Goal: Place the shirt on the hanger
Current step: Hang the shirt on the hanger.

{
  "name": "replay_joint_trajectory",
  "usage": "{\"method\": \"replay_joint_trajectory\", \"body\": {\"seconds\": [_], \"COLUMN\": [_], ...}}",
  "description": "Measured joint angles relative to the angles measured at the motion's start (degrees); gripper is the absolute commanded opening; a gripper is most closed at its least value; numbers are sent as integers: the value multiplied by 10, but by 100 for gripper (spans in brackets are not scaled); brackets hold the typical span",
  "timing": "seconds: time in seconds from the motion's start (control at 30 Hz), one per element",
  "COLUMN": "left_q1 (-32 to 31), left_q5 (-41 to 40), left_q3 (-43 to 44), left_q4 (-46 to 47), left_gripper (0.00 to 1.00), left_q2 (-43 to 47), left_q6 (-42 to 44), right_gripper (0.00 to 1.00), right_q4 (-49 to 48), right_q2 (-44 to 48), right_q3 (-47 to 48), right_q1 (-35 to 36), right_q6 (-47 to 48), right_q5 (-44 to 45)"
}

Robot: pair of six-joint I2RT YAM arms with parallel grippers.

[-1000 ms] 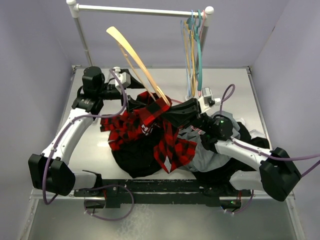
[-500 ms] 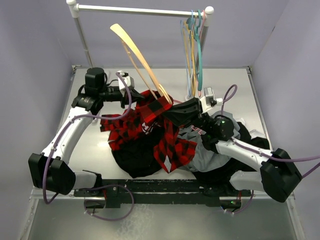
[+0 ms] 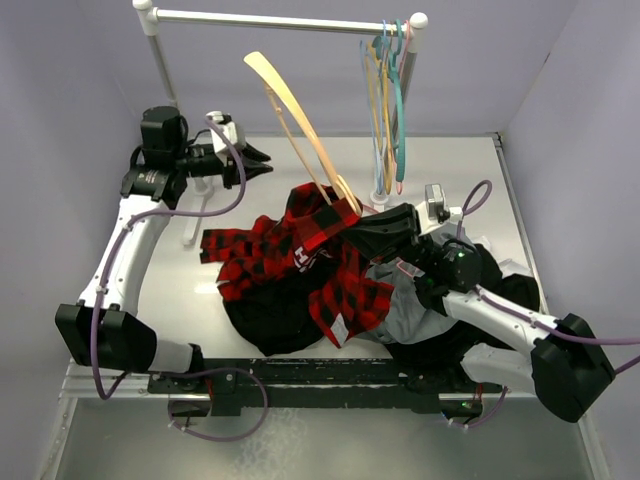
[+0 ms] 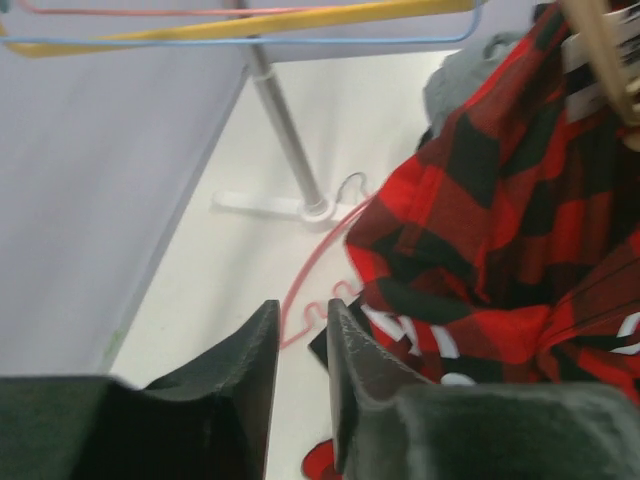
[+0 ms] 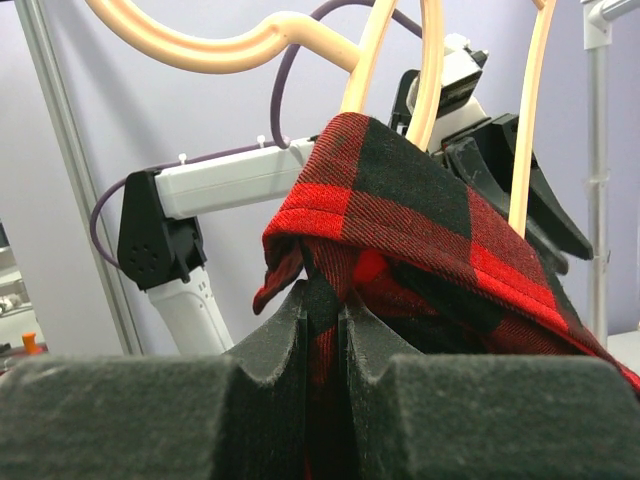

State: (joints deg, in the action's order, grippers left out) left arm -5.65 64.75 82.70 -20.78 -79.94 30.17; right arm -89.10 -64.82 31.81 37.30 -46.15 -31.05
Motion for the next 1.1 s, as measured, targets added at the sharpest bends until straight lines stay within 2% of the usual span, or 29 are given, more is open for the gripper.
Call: {"method": "replay_joint_trajectory", "body": {"seconds": [0.07,0.2,0.23,0.27,0.43,0.6,0.7,0.73,0.77,0.8,0.83,0.87,0.9,1.1], "left_q1": [-18,-62,-68,-72,-81,-120,-146,-151,-156,-159,-160,-161,-161,-146], "left_q5": [9,26,29,32,35,15,1,-2,-5,-7,-7,-7,-7,-4], "left_q3": [-5,-35,-43,-52,-96,-118,-119,-119,-119,-119,-119,-120,-120,-121], "left_q4": [-4,-14,-14,-14,23,91,134,142,151,157,161,164,163,136], "left_gripper": [56,72,80,93,98,99,93,87,76,60,27,4,0,0], "left_q2": [0,2,2,2,2,-7,-24,-29,-34,-38,-42,-44,-46,-44], "left_q6": [-5,-3,-3,-3,-18,-47,-66,-71,-73,-77,-82,-82,-82,-52], "right_gripper": [0,0,0,0,0,0,0,0,0,0,0,0,0,0], "right_q4": [0,0,0,0,-1,-3,-3,-2,-2,-2,-2,-2,-3,1], "right_q2": [0,0,0,0,-2,-17,-27,-28,-30,-30,-31,-31,-31,-30], "right_q3": [0,0,0,0,0,0,3,5,6,8,9,10,10,11], "right_q1": [-2,-5,-5,-5,-5,-6,-6,-6,-6,-6,-6,-6,-6,-6], "right_q6": [-3,-6,-7,-8,-11,-17,-22,-23,-23,-23,-23,-23,-23,-20], "right_q5": [0,0,0,0,0,0,0,0,0,0,0,0,0,2]}}
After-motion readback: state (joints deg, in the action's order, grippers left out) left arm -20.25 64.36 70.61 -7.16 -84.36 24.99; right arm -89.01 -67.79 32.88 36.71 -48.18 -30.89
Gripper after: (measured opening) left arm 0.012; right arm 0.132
